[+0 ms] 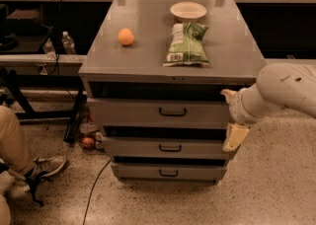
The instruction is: Open top drawer
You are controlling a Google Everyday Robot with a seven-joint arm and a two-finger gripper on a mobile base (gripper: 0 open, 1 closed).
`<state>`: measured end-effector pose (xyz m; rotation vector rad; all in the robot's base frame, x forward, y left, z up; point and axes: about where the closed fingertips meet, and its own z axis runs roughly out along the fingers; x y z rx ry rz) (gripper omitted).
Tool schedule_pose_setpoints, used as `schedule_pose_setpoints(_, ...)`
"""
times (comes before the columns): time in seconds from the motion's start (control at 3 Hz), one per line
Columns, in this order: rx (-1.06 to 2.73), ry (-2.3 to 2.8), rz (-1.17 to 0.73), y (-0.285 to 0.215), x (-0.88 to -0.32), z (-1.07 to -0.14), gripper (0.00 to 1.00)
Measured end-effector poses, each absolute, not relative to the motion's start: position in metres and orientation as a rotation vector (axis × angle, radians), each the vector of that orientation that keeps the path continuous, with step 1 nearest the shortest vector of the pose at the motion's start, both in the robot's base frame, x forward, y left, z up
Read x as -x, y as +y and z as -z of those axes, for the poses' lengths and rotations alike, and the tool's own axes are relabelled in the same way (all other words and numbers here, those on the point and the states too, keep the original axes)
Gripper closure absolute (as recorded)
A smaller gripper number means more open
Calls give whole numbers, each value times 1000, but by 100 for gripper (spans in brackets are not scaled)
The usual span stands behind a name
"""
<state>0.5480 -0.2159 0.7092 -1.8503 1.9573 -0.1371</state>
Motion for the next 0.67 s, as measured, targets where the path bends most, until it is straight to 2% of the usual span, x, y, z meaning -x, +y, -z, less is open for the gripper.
schedule_pose_setpoints(0.67, 1866, 1900, 31, -210, -586, -670, 0)
